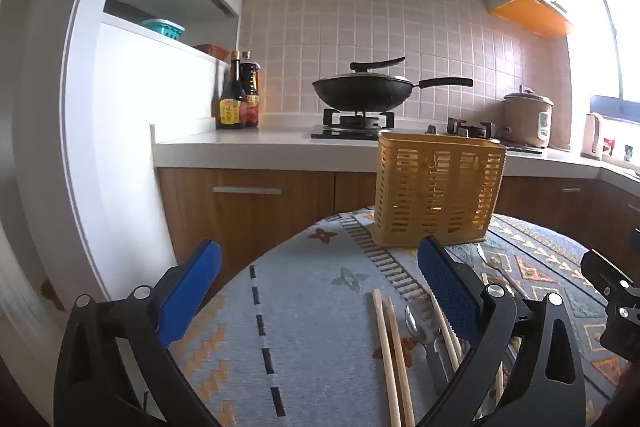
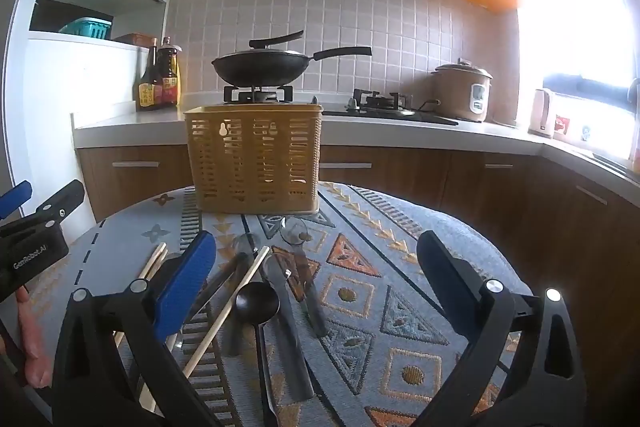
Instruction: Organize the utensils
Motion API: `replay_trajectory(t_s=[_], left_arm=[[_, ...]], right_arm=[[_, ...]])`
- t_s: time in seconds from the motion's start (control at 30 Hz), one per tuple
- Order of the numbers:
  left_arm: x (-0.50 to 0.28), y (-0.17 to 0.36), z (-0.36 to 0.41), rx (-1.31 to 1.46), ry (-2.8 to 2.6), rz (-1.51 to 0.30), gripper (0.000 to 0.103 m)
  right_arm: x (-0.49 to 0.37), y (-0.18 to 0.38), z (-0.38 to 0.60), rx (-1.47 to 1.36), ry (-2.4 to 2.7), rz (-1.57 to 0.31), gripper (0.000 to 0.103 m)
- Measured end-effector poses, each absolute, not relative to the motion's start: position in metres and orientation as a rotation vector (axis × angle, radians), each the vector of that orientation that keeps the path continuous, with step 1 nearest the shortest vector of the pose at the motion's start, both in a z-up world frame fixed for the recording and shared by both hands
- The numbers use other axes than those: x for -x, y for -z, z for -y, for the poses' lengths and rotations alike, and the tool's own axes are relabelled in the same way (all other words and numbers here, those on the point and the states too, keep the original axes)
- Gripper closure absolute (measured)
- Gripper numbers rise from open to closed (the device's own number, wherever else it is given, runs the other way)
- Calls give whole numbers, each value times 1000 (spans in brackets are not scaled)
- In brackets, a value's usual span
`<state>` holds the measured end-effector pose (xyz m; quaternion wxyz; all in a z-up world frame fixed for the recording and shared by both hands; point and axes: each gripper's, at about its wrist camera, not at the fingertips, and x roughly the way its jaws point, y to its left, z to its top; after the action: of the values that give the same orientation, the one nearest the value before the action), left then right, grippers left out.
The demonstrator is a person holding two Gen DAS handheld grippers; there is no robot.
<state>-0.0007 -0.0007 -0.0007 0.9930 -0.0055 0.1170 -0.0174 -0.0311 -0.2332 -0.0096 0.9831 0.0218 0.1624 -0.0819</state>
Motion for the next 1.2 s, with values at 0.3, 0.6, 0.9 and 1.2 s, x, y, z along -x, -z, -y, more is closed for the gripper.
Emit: replay_trajectory(t_s=[0.3, 0.6, 0.9, 1.2], left_arm=[[-3, 4, 3, 7, 35, -239, 8], [-2, 5, 4, 8, 33, -243, 7], [-3, 5, 3, 9, 34, -245, 8], [-2, 5, 2, 11, 33, -242, 7]], right_arm=[[30, 11, 233, -41, 162, -327, 8], [29, 11, 233, -41, 163, -338, 8], [28, 12, 234, -42, 165, -345, 8], [28, 11, 233, -40, 159, -341, 8]])
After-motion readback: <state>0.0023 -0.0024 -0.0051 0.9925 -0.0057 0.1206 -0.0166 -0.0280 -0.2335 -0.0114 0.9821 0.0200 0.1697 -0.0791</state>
